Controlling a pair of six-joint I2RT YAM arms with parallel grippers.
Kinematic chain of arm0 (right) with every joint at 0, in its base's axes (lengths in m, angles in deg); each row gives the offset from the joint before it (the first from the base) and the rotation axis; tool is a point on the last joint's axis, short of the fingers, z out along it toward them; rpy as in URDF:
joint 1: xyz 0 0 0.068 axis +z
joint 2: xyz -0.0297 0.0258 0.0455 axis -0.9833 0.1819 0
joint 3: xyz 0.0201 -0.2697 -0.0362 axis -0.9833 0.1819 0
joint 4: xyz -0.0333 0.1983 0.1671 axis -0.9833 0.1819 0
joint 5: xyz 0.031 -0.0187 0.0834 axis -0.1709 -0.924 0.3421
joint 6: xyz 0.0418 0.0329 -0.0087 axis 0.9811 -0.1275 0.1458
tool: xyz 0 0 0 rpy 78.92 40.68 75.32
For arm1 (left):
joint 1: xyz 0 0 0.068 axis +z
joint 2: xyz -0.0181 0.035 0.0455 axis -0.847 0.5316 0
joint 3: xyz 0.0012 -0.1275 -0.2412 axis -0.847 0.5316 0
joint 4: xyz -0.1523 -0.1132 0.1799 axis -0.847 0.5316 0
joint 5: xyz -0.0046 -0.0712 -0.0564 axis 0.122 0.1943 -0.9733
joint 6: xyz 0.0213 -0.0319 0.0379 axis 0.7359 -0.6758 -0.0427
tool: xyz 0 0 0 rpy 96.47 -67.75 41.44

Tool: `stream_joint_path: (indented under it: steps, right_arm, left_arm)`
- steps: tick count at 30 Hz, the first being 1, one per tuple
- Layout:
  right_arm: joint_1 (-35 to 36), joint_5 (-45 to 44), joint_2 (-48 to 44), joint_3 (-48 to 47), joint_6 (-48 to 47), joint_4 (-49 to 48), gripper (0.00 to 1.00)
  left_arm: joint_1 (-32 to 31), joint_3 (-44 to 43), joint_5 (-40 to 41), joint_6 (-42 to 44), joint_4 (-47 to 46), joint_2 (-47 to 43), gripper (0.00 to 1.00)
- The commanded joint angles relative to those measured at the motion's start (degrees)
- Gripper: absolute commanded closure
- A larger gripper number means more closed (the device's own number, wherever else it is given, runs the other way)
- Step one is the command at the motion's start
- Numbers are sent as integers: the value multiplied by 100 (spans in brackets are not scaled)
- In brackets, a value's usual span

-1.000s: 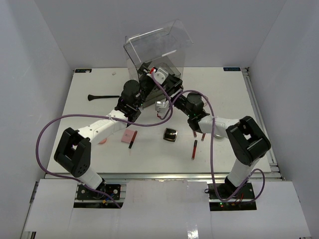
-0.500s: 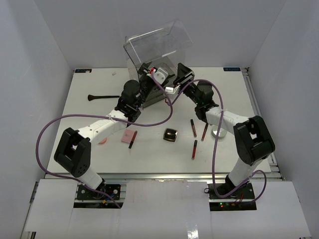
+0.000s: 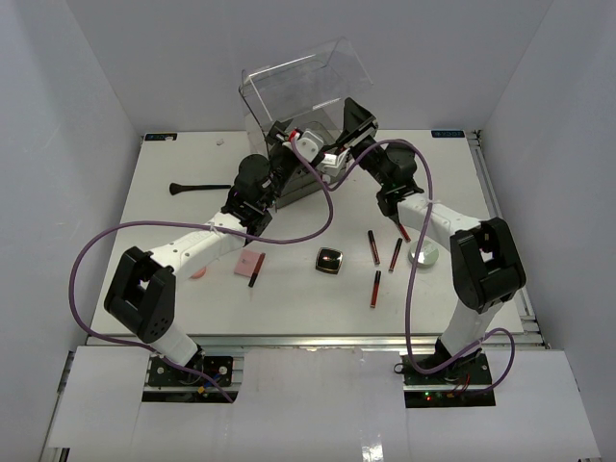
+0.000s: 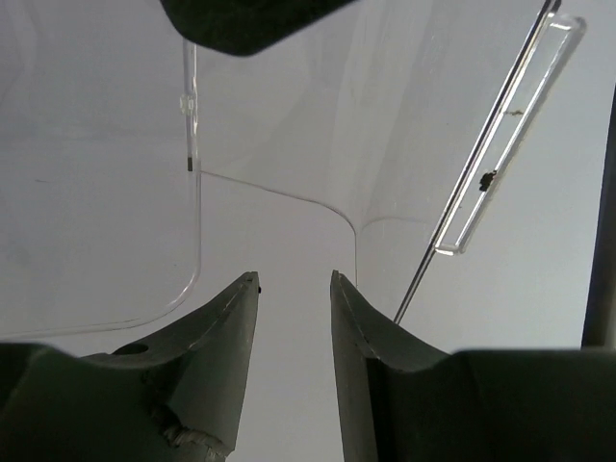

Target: Organize the makeup

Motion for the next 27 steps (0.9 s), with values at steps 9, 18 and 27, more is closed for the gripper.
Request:
stream_joint_path:
  steps: [9, 18, 27]
  right_arm:
    - [-161, 325, -127, -604, -10, -417, 56]
    - [-208, 388, -112, -635, -23, -352, 56]
    - [-234, 394, -128, -690, 5, -247, 55]
  left_arm:
    - [6, 98, -70, -253, -6, -316, 20]
    - [6, 250, -108, -275, 92, -561, 19]
    - [6, 1140, -77, -968, 124, -1347, 6]
